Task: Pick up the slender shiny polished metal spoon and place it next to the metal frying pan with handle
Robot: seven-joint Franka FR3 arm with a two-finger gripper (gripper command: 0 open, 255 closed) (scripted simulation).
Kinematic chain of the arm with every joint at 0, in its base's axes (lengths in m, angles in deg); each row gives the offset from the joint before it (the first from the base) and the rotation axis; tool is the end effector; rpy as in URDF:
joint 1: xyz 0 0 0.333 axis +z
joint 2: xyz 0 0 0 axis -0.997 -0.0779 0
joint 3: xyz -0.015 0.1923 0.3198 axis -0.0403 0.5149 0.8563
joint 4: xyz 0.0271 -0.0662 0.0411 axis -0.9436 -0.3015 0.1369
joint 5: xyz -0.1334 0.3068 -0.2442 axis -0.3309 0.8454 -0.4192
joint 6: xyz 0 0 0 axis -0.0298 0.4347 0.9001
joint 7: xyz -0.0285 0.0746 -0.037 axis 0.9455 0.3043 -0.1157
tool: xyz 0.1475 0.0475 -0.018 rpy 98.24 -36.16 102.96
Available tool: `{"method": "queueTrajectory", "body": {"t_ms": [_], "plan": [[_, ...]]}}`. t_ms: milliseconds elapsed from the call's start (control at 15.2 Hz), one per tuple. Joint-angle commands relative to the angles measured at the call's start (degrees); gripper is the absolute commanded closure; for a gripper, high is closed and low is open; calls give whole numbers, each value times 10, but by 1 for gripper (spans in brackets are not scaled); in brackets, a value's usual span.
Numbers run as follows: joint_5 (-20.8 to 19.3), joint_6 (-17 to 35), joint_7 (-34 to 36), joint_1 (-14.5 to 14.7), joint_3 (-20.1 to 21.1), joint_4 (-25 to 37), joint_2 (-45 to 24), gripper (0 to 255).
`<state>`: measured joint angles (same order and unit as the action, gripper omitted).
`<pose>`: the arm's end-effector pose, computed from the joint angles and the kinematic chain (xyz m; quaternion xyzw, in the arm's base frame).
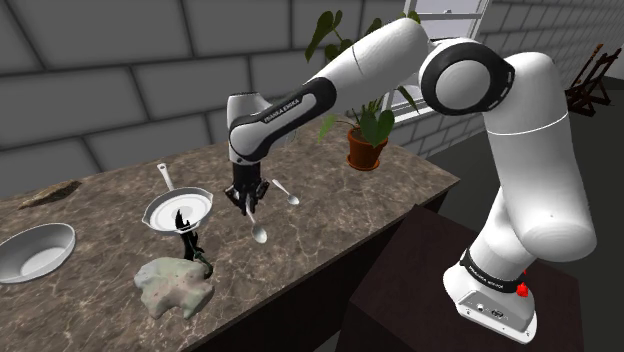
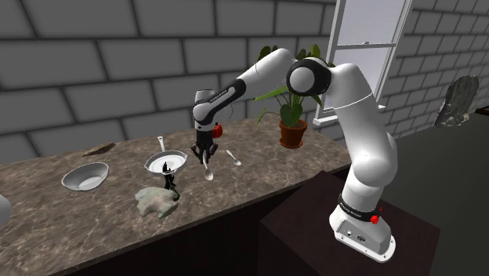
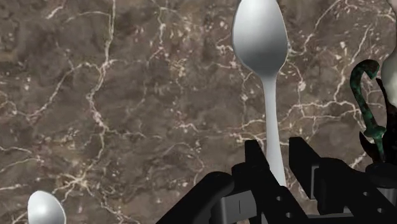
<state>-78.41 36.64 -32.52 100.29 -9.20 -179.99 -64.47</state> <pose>0.6765 0.2643 0.2558 -0.9857 0.1324 0.0604 0.0844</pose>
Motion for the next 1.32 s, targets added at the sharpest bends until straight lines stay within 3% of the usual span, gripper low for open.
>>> {"method": "queueTrajectory", "body": {"t_ms": [0,198,264,1254], "plan": [[-7,-22,21,15,1,63,-38,255],[-17,-62,49,36,1,171,-101,255],[-23,-94,67,50,0,254,-149,255],[-22,-27,54,53,-1,252,-216,255]]}}
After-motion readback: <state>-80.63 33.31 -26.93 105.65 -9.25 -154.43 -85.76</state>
